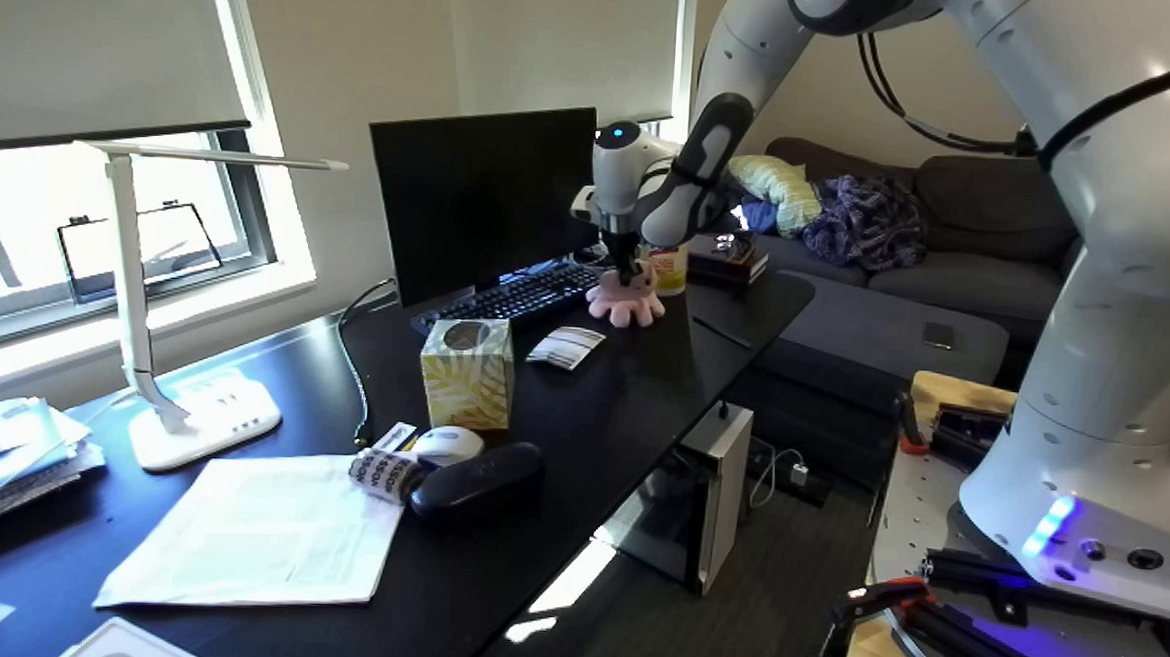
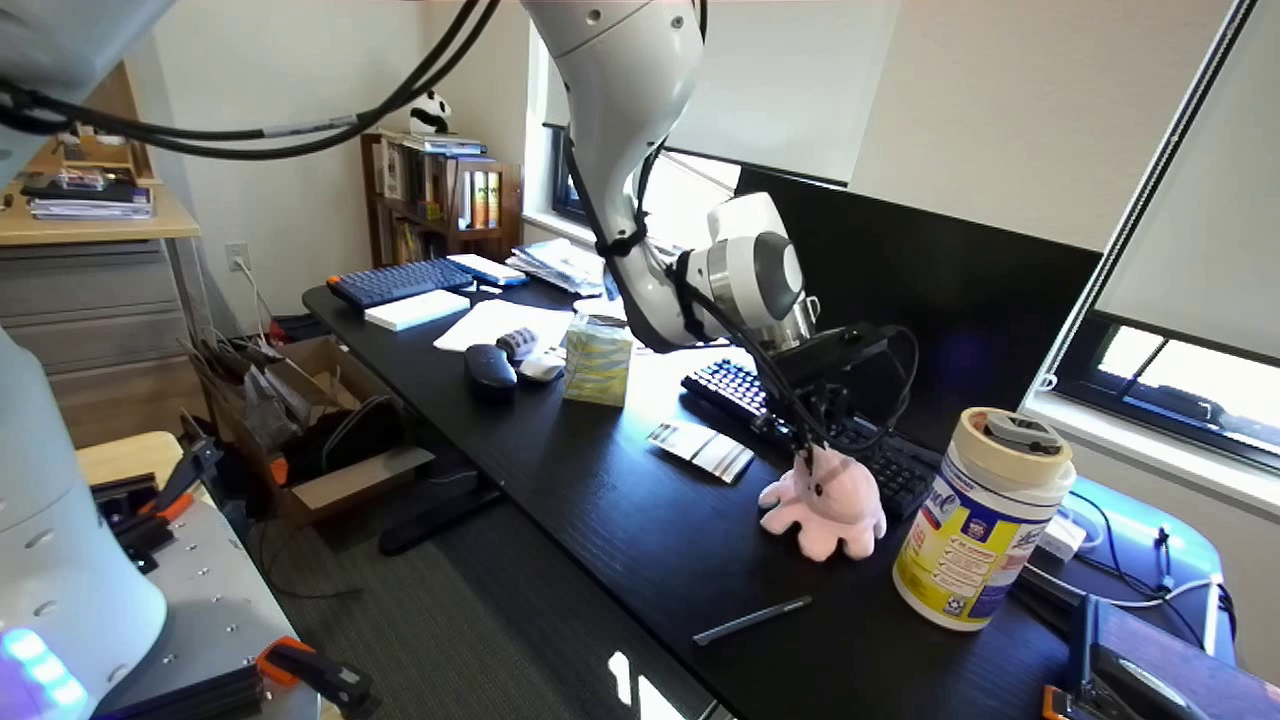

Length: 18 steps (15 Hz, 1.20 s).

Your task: Move the octopus plush toy and the tissue box to the right side of the desk

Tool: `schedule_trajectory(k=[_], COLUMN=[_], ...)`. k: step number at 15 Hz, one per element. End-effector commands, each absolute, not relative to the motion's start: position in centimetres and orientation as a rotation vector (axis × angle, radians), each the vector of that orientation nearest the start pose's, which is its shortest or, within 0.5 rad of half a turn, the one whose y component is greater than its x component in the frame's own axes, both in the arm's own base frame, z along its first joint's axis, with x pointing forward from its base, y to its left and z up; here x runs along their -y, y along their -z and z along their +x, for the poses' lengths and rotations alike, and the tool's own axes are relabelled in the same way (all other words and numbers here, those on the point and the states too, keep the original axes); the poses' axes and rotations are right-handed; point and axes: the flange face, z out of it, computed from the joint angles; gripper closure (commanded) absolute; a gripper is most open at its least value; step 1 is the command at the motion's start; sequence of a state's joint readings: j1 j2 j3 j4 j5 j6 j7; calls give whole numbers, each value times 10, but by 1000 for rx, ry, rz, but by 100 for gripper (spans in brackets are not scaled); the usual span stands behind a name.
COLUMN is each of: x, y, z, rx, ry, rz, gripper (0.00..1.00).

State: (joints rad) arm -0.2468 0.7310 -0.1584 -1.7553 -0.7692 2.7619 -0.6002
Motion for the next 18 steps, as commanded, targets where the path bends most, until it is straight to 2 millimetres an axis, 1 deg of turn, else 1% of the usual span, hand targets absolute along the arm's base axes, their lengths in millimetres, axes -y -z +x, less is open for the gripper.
schedule_trajectory(k=[1, 3, 5, 7, 9, 11, 12, 14, 15, 18], x=[234, 235, 233, 227, 214, 191, 179, 143, 124, 72], y=[-180, -188, -201, -217, -235, -251, -258, -266, -267, -276], z=[638, 633, 627, 618, 603, 581, 570, 548, 538, 497], rx=[-1159, -1160, -1166, -1185, -1199, -1253, -1277, -1304, -1344, -1367], ry=[9, -11, -23, 4, 48, 100, 122, 137, 147, 188], rz=[2349, 2341, 2319, 2274, 2237, 2218, 2215, 2258, 2249, 2254], gripper=[56, 43, 30, 17, 4, 0, 0, 0, 0, 0])
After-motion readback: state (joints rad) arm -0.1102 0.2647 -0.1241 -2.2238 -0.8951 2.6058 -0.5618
